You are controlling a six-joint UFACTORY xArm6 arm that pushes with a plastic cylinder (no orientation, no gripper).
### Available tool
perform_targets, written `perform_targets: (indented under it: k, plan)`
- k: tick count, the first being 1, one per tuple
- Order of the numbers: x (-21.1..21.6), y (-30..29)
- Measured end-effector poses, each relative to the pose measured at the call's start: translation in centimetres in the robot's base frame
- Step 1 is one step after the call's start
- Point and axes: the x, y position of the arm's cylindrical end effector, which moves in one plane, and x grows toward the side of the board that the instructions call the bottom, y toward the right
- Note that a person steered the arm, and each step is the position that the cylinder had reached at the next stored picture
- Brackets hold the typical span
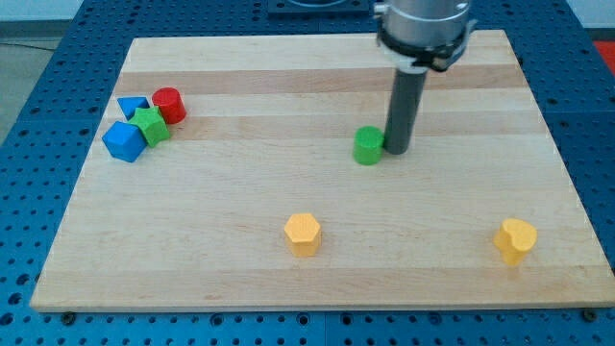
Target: Move the green circle to the bottom right of the red circle
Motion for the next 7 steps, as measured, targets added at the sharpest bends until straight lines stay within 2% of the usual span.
perform_targets:
  k: [4,5,7]
  plan:
    - [0.9,-14.5]
    - [-0.1,-16.5]
    - [-3.1,-14.8]
